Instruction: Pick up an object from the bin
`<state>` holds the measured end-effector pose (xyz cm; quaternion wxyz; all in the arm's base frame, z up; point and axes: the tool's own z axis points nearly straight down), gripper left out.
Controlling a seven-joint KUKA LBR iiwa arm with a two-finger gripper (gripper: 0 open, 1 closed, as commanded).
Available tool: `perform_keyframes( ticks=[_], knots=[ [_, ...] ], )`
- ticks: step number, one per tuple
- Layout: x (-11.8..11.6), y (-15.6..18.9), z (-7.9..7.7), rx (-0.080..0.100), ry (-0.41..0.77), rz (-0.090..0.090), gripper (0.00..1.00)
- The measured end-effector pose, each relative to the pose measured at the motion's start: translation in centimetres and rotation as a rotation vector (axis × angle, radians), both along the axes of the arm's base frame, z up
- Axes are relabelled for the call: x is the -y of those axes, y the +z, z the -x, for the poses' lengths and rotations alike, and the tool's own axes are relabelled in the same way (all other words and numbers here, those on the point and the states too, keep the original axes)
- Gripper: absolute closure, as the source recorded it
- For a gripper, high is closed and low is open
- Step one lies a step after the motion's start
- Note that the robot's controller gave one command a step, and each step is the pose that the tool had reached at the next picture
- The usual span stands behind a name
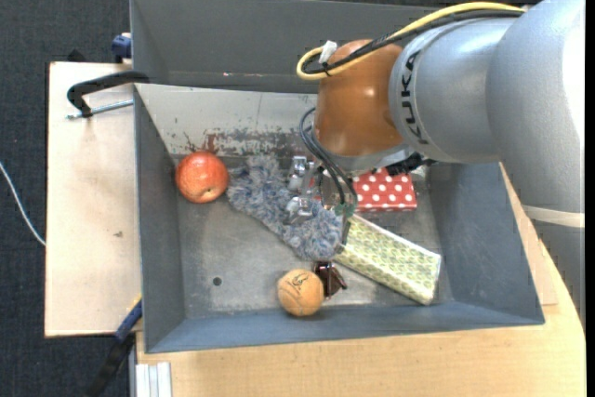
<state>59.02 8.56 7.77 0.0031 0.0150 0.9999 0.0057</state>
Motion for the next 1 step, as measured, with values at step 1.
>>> perform_keyframes(
  ticks=[1],
  knots=[
    [-0.05,0.06,-0.01,0.000,0.000,0.001,1.00]
  ],
)
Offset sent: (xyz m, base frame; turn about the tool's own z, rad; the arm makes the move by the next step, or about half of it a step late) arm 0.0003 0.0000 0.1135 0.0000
